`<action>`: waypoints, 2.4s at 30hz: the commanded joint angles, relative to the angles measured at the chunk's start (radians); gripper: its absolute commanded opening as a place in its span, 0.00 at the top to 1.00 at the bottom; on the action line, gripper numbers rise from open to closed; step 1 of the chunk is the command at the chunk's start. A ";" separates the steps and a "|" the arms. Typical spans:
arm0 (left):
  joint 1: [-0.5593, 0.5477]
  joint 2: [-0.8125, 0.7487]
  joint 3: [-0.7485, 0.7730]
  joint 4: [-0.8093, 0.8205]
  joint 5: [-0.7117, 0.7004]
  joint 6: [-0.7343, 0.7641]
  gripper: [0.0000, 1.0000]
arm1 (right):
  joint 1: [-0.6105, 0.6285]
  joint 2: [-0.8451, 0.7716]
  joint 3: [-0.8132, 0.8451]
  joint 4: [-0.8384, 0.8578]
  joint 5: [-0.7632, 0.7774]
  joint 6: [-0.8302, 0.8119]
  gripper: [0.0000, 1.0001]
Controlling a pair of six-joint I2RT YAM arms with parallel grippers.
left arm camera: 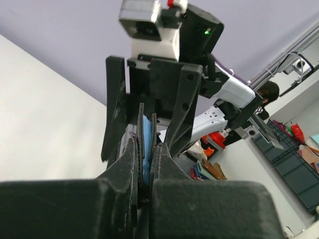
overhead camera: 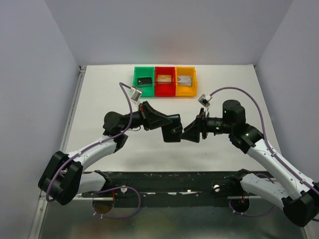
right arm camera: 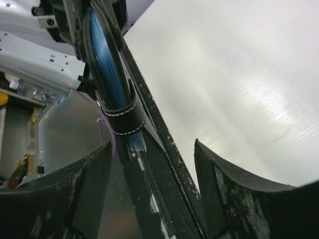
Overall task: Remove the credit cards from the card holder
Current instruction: Pick up the card holder from the center of the board, then open the card holder.
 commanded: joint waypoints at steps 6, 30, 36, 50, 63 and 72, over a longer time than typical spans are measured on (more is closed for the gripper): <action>-0.008 -0.127 0.113 -0.498 -0.102 0.262 1.00 | -0.001 -0.074 0.185 -0.227 0.232 -0.064 0.21; -0.181 -0.034 0.526 -1.384 -0.706 0.297 1.00 | 0.433 0.085 0.363 -0.379 1.296 -0.139 0.35; -0.192 -0.037 0.546 -1.448 -0.785 0.263 1.00 | 0.491 0.163 0.409 -0.391 1.351 -0.127 0.37; -0.198 -0.031 0.549 -1.471 -0.837 0.171 1.00 | 0.576 0.294 0.462 -0.363 1.325 -0.090 0.34; -0.199 -0.048 0.522 -1.450 -0.820 0.106 1.00 | 0.582 0.418 0.527 -0.405 1.349 -0.047 0.39; -0.203 -0.063 0.517 -1.445 -0.818 0.096 1.00 | 0.583 0.473 0.563 -0.454 1.405 -0.040 0.45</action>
